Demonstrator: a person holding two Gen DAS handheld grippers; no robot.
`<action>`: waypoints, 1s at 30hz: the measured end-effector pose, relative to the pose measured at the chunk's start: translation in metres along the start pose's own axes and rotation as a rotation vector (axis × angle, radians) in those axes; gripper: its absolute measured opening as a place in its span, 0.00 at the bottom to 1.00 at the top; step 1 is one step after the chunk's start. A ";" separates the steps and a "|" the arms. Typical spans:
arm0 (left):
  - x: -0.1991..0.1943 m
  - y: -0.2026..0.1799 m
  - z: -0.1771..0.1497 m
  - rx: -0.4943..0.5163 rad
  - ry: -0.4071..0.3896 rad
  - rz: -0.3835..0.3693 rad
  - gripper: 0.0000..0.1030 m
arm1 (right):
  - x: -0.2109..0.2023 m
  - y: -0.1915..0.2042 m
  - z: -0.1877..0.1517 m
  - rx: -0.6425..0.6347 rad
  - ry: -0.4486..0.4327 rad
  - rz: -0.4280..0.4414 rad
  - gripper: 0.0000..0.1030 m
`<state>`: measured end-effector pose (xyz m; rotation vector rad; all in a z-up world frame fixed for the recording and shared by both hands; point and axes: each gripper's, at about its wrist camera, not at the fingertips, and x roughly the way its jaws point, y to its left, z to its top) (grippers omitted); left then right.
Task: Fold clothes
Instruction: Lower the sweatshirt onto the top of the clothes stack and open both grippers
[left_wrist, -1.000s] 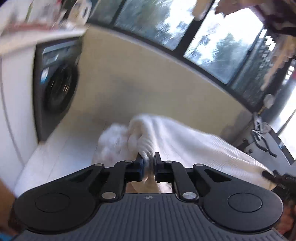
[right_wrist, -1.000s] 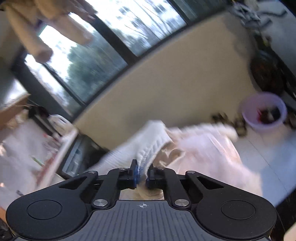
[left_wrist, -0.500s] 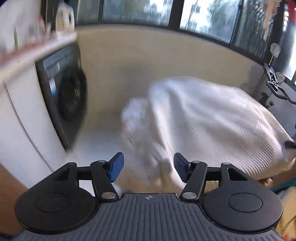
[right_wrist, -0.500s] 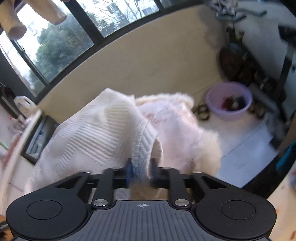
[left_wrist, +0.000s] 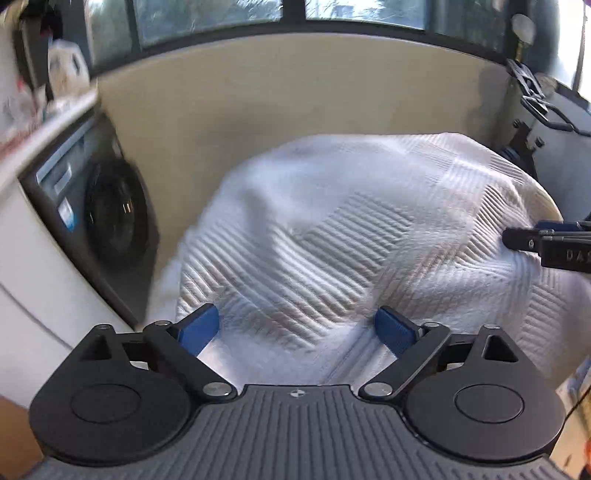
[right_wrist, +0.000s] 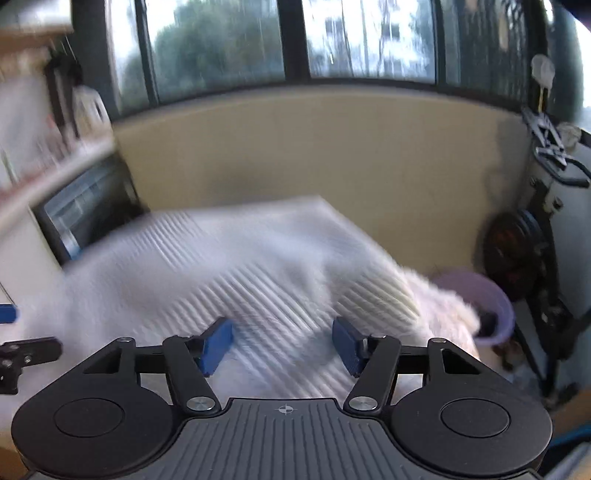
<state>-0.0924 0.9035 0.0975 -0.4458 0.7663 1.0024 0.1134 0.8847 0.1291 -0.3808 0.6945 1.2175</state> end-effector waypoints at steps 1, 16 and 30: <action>0.004 0.003 -0.002 -0.034 0.001 -0.009 1.00 | 0.007 0.002 0.000 0.000 0.018 -0.002 0.57; 0.004 0.003 0.005 -0.102 0.017 0.006 1.00 | 0.021 0.030 0.022 0.027 0.023 0.020 0.62; -0.023 -0.026 0.001 -0.127 0.045 0.141 1.00 | -0.020 -0.036 -0.005 0.022 -0.026 0.088 0.99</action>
